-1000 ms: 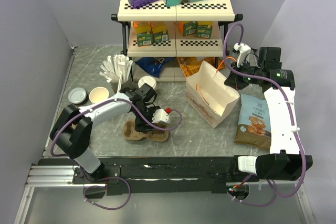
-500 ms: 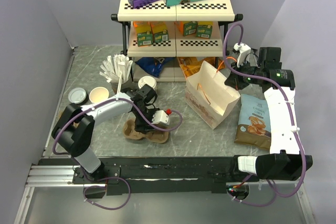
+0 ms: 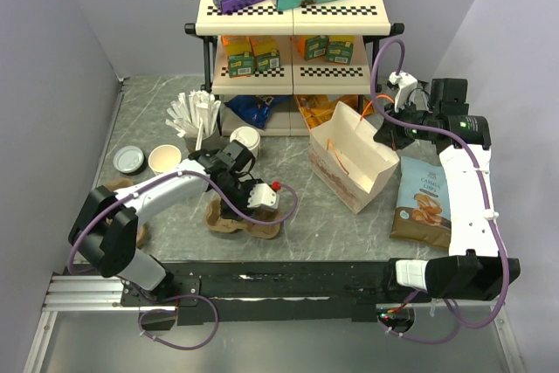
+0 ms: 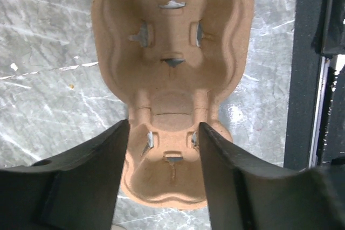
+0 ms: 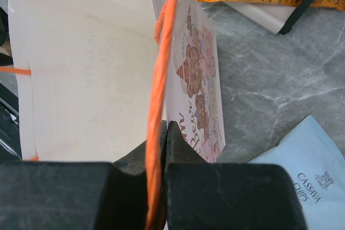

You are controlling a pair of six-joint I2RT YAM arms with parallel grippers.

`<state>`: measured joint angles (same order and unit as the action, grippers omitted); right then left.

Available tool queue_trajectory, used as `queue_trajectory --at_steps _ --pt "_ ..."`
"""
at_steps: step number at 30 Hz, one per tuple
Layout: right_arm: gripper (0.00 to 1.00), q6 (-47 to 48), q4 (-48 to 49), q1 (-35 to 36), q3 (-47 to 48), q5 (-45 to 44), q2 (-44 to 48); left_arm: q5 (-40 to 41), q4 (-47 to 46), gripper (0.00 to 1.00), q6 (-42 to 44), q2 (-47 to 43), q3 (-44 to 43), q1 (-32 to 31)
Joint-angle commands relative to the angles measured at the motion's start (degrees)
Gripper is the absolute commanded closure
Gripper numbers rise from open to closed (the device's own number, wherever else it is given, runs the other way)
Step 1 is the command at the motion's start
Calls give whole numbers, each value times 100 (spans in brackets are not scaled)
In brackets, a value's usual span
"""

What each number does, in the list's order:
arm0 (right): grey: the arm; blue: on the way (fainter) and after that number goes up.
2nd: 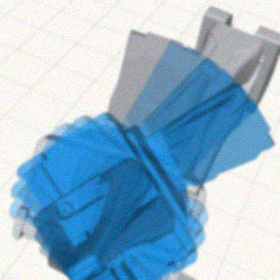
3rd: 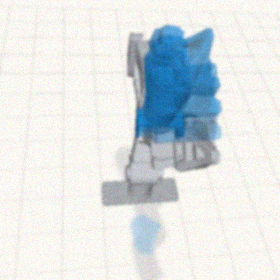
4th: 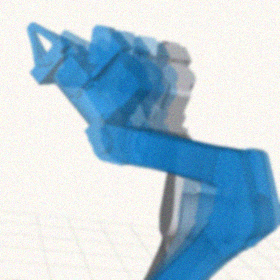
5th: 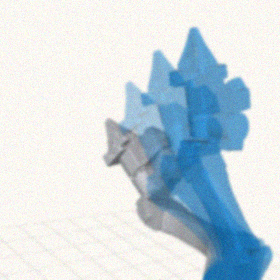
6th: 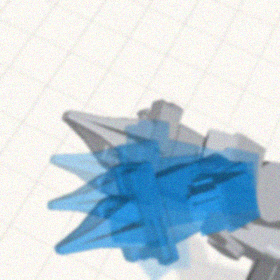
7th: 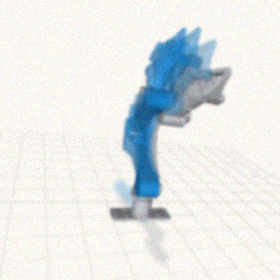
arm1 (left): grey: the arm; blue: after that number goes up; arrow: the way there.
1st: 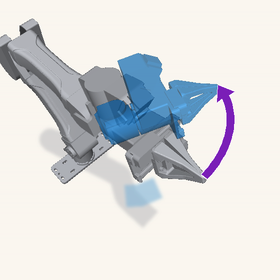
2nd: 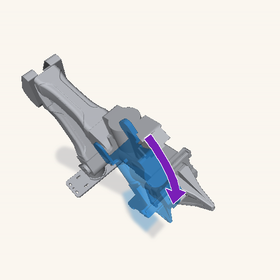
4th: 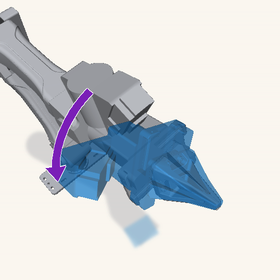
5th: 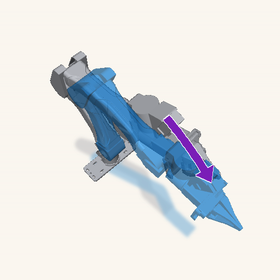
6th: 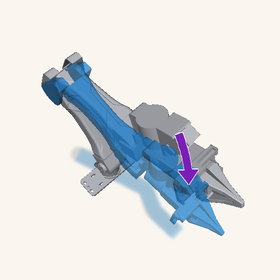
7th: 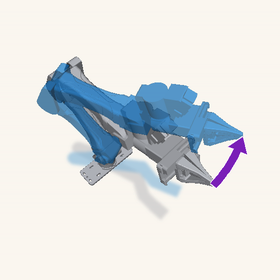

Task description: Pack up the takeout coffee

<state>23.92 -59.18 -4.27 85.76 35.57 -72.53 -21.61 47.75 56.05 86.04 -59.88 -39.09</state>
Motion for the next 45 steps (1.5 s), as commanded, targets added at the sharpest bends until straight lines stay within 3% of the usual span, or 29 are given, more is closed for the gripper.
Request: queue_trajectory --at_steps 1,45 --pt "100 16 179 32 117 46 -7 -423 86 42 99 88 -6 7" --pt "100 -54 161 41 170 20 -51 -204 -160 52 205 572 90 -90"
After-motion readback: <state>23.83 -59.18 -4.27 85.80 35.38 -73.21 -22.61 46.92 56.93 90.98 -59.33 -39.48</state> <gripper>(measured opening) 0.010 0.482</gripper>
